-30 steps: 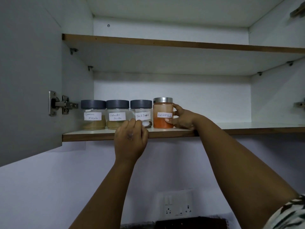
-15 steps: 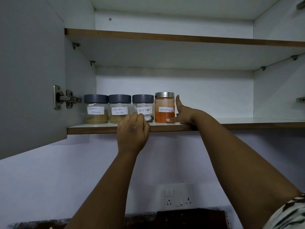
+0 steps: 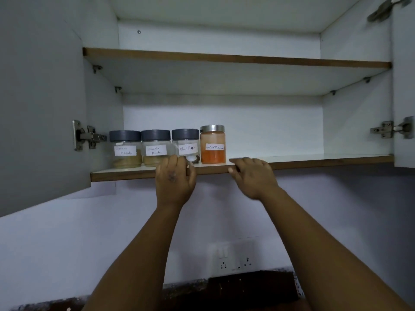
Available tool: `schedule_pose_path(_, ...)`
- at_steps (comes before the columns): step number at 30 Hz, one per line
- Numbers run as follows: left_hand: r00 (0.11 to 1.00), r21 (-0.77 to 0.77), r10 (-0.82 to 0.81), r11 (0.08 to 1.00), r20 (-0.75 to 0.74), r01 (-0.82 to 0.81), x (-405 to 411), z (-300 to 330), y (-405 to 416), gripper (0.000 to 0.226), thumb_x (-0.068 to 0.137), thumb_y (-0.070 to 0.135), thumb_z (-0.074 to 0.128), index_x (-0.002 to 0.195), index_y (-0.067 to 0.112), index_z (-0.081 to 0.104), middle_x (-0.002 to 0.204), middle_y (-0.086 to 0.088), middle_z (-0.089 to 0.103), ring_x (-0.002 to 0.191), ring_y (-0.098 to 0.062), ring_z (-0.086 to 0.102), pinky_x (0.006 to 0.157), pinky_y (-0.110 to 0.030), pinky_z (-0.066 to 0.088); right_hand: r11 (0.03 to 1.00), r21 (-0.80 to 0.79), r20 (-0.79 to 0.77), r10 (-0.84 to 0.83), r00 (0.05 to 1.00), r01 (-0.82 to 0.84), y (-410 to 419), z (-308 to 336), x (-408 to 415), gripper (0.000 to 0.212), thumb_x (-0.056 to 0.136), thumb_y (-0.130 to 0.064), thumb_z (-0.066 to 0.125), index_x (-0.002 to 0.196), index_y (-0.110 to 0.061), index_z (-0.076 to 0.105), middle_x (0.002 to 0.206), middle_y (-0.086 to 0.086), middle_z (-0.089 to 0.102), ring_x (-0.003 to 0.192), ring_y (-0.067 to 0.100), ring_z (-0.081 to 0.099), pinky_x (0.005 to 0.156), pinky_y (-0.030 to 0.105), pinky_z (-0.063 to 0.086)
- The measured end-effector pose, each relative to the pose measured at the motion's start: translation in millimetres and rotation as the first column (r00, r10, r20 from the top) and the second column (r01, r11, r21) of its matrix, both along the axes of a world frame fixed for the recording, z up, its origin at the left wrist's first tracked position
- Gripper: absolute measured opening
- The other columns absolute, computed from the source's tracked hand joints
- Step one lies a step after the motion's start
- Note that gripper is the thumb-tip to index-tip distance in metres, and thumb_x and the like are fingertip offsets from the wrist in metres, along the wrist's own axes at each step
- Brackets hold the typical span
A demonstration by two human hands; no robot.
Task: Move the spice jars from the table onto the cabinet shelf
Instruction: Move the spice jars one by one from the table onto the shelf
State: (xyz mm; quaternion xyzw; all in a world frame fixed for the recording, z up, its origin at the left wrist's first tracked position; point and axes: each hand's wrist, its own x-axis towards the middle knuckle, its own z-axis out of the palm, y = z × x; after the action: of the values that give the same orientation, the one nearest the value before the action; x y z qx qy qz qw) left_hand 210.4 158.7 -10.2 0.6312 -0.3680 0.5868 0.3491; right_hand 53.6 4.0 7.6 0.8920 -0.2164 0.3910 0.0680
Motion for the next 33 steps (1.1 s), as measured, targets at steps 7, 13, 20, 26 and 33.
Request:
schedule_pose_path(7,0.980,0.083,-0.086,0.991,-0.178,0.102,-33.8,-42.1,12.3,0.055,0.091,0.035,0.059,0.136,0.004,0.050,0.139,-0.018,0.048,0.132,-0.034,0.043,0.105,-0.043,0.041,0.992,0.057,0.125,0.109,0.986,-0.117,13.6,-103.8,-31.5,0.060,0.099,-0.040,0.046,0.154,-0.025,0.027,0.161,0.007,0.021,0.148,0.026,0.018,0.118,0.040,0.022)
schedule_pose_path(13,0.812,0.027,-0.266,0.945,-0.519,0.327,-120.1,-145.6,-1.8,0.062,0.096,0.042,0.051,0.147,0.009,0.038,0.150,-0.015,0.039,0.137,-0.029,0.040,0.109,-0.040,0.040,0.946,0.323,-0.050,0.058,0.997,-0.039,35.2,-211.1,-86.9,0.060,0.100,-0.047,0.040,0.153,-0.028,0.023,0.161,0.006,0.019,0.148,0.025,0.015,0.120,0.039,0.018)
schedule_pose_path(20,0.681,0.224,-0.102,0.900,-0.725,0.373,-227.1,-301.9,25.2,0.070,0.087,0.031,0.065,0.145,0.003,0.037,0.146,-0.019,0.041,0.135,-0.033,0.041,0.108,-0.041,0.038,0.857,0.511,-0.174,0.027,0.984,0.067,51.0,-291.0,-189.1,0.064,0.097,-0.050,0.045,0.152,-0.024,0.026,0.158,0.011,0.023,0.144,0.029,0.024,0.115,0.042,0.029)
schedule_pose_path(26,0.504,0.287,0.014,0.836,-0.864,0.468,-290.5,-383.2,66.7,0.076,0.085,0.029,0.066,0.147,0.004,0.030,0.147,-0.016,0.037,0.133,-0.030,0.040,0.107,-0.041,0.041,0.755,0.635,-0.323,0.066,0.944,0.164,64.5,-368.5,-237.8,0.075,0.090,-0.047,0.059,0.150,-0.016,0.026,0.153,0.014,0.027,0.141,0.033,0.028,0.112,0.041,0.030)
schedule_pose_path(33,0.453,0.319,0.056,0.786,-0.890,0.530,-316.5,-395.8,79.9,0.075,0.085,0.028,0.063,0.148,0.008,0.027,0.141,-0.014,0.039,0.125,-0.026,0.044,0.101,-0.043,0.045,0.748,0.632,-0.512,0.207,0.833,0.203,71.0,-419.0,-245.7,0.106,0.075,-0.041,0.080,0.154,-0.011,0.016,0.155,0.010,0.026,0.143,0.027,0.027,0.115,0.037,0.028)
